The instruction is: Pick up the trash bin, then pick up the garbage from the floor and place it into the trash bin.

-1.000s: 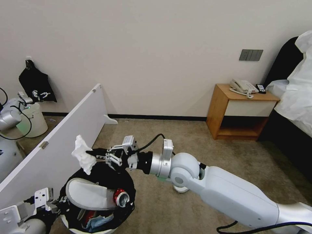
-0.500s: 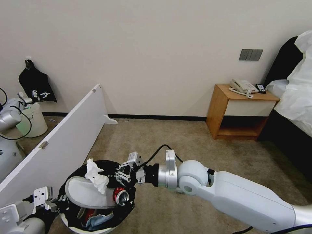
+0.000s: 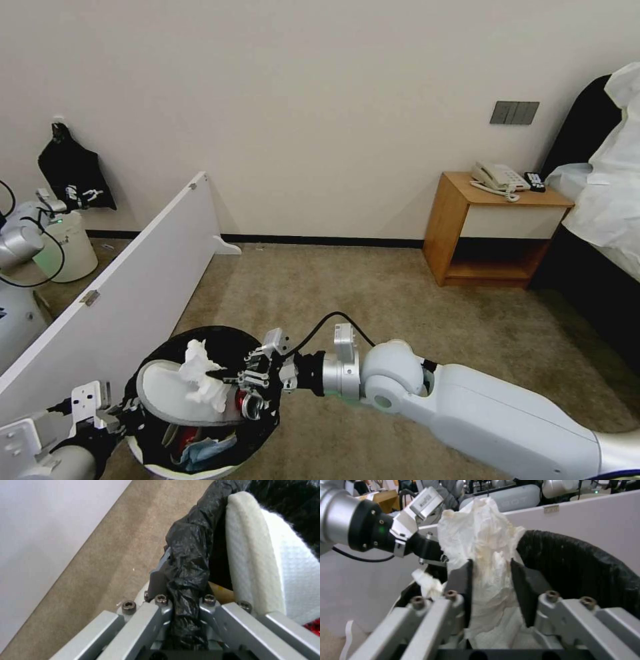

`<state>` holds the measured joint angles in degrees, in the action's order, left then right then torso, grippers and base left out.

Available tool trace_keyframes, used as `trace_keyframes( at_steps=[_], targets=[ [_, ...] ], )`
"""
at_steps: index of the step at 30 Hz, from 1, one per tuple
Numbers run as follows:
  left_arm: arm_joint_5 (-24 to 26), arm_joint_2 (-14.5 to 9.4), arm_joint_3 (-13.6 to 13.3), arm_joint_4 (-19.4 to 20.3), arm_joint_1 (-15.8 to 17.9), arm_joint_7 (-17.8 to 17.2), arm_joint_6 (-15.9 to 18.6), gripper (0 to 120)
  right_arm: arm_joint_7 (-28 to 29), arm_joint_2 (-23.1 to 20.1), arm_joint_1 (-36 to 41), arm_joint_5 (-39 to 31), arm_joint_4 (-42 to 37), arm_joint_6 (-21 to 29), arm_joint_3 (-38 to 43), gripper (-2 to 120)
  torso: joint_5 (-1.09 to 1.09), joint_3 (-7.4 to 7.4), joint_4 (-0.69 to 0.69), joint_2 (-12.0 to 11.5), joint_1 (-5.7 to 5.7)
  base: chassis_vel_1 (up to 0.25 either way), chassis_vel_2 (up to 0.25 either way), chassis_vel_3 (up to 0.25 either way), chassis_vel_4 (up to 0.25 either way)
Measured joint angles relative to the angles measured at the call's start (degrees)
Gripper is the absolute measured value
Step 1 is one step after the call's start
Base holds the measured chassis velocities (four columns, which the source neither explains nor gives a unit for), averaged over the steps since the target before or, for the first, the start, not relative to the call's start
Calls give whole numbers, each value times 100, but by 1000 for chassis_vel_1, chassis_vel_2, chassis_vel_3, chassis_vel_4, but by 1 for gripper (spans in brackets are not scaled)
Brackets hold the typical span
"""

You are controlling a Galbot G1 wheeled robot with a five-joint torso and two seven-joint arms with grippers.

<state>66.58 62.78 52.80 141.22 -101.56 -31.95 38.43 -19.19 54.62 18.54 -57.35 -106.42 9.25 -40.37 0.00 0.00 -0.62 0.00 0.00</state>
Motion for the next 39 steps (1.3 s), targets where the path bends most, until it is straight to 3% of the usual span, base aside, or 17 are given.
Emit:
trace_keyframes(
  at_steps=[1, 5, 7, 11, 18, 27, 39],
  targets=[
    [29, 1, -2, 5, -5, -7, 2, 2, 4, 15, -10, 3, 23, 6, -12, 42, 0, 0, 0, 0, 0, 0, 0, 0, 0],
    [70, 1, -5, 21, -28, -20, 8, 2, 4, 25, -20, 23, 60, 11, -22, 51, 0, 0, 0, 0, 0, 0, 0, 0, 0],
    [107, 2, -21, 29, -43, -44, 19, 2, -2, 20, -22, 44, 72, 11, -19, 64, 0, 0, 0, 0, 0, 0, 0, 0, 0],
    [117, 4, -41, 20, -32, -57, 23, 2, -39, 22, 36, 103, 79, -43, 75, 75, 0, 0, 0, 0, 0, 0, 0, 0, 0],
    [111, 9, -87, -40, -2, -71, 26, 2, -204, -84, 492, 241, 9, -466, 563, 99, 0, 0, -1, 0, 0, 0, 0, 0, 0],
    [191, -27, -49, -84, 49, -117, 39, 2, -120, -222, 932, 103, -193, -893, 1001, 100, 0, 0, -1, 0, 0, 0, 0, 0, 0],
    [265, -26, -48, -74, 87, -133, 42, 2, -112, -282, 1059, 43, -286, -931, 985, 100, 0, 0, 1, 0, 0, 0, 0, 0, 0]
  ],
)
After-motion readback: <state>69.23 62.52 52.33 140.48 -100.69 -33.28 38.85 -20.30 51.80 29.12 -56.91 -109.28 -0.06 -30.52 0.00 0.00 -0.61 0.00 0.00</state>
